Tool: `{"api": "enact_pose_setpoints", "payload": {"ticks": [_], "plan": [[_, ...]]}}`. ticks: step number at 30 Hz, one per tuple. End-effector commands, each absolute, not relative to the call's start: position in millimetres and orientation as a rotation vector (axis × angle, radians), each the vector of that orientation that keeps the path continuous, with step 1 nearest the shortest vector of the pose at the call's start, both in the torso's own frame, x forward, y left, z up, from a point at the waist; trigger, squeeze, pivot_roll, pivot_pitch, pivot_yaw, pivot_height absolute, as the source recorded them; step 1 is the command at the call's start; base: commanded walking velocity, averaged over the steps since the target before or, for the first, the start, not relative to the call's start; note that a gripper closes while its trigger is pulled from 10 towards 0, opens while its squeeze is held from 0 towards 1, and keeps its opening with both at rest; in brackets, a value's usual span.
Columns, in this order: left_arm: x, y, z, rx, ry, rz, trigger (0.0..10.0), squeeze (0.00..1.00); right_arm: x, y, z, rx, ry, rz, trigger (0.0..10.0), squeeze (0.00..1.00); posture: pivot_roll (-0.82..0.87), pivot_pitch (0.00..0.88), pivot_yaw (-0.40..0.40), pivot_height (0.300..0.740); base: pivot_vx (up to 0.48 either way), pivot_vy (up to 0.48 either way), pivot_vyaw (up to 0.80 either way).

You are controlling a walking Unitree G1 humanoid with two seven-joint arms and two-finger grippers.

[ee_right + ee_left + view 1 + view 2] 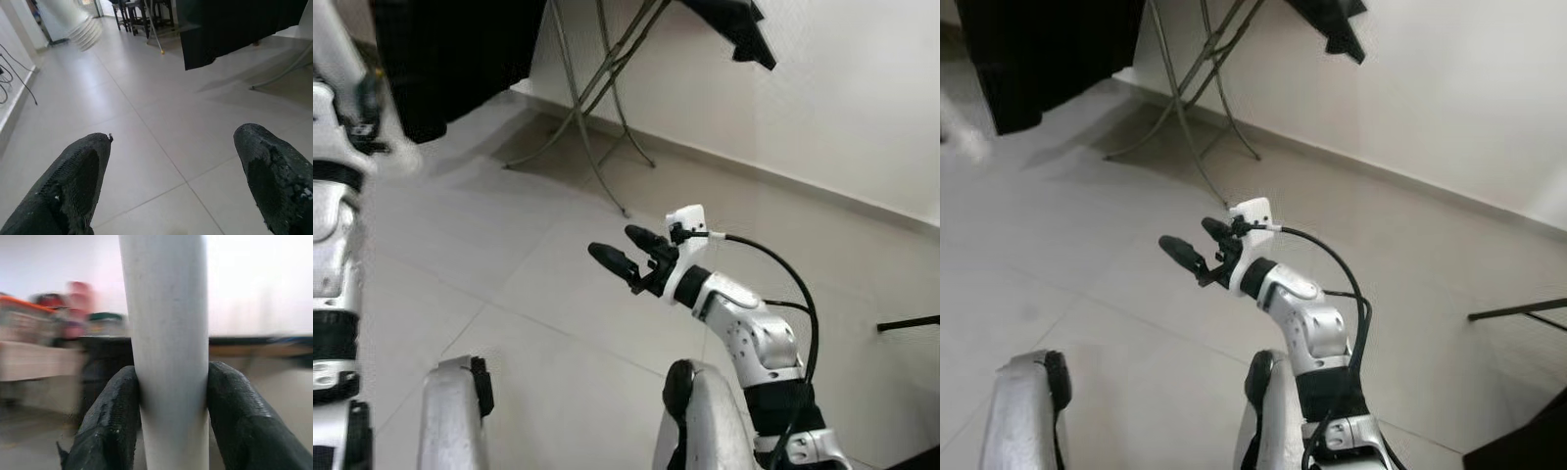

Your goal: Building children table

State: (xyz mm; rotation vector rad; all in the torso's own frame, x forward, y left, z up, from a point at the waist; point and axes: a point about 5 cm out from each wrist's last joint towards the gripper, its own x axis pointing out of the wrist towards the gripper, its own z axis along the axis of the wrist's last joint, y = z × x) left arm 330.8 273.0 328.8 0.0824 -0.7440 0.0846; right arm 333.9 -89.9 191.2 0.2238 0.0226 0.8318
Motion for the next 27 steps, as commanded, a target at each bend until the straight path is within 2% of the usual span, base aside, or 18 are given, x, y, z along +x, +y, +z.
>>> {"api": "enact_pose_setpoints", "payload": {"ticks": [1, 5, 6, 10, 11, 12, 18, 23, 27], "plan": [[333, 257, 334, 0.038, -0.762, -0.02, 0.0, 0.0, 331, -96, 190, 0.235, -0.001, 0.816, 10.0, 0.0, 0.0, 0.0, -0.135, 0.36, 0.0, 0.0, 0.0], [332, 249, 338, -0.049, -0.784, -0.094, 0.0, 0.0, 328, -96, 185, 0.246, 0.008, 0.816, 10.0, 0.0, 0.0, 0.0, -0.126, 0.37, 0.0, 0.0, 0.0], [330, 246, 344, -0.124, -0.804, -0.142, 0.0, 0.0, 325, -95, 181, 0.254, 0.014, 0.817, 10.0, 0.0, -0.01, 0.0, -0.122, 0.38, 0.0, 0.0, 0.0], [329, 246, 346, -0.147, -0.809, -0.166, 0.0, 0.0, 324, -94, 179, 0.258, 0.017, 0.818, 10.0, 0.0, -0.01, 0.0, -0.119, 0.39, 0.0, 0.0, 0.0], [329, 244, 347, -0.194, -0.802, -0.206, 5.6, 0.0, 322, -93, 177, 0.263, 0.022, 0.818, 10.0, 0.0, -0.01, 0.0, -0.112, 0.395, 0.0, 0.0, 0.0], [329, 236, 342, -0.254, -0.769, -0.298, 10.0, 0.0, 319, -92, 172, 0.272, 0.032, 0.816, 10.0, 0.0, -0.01, 0.0, -0.108, 0.405, 0.0, 0.0, 0.0], [330, 226, 323, -0.346, -0.697, -0.41, 10.0, 0.0, 315, -92, 168, 0.284, 0.036, 0.809, 10.0, 0.0, -0.01, 0.0, -0.097, 0.43, 0.0, 0.0, 0.0], [330, 227, 315, -0.417, -0.677, -0.434, 10.0, 0.0, 314, -93, 169, 0.285, 0.022, 0.81, 10.0, 0.0, -0.02, 0.0, -0.092, 0.445, 0.0, 0.0, 0.0], [331, 221, 306, -0.388, -0.638, -0.468, 10.0, 0.0, 307, -91, 201, 0.216, -0.098, 0.937, 10.0, 0.0, -0.02, 0.0, -0.089, 0.465, 0.0, 0.0, 0.0]]}}
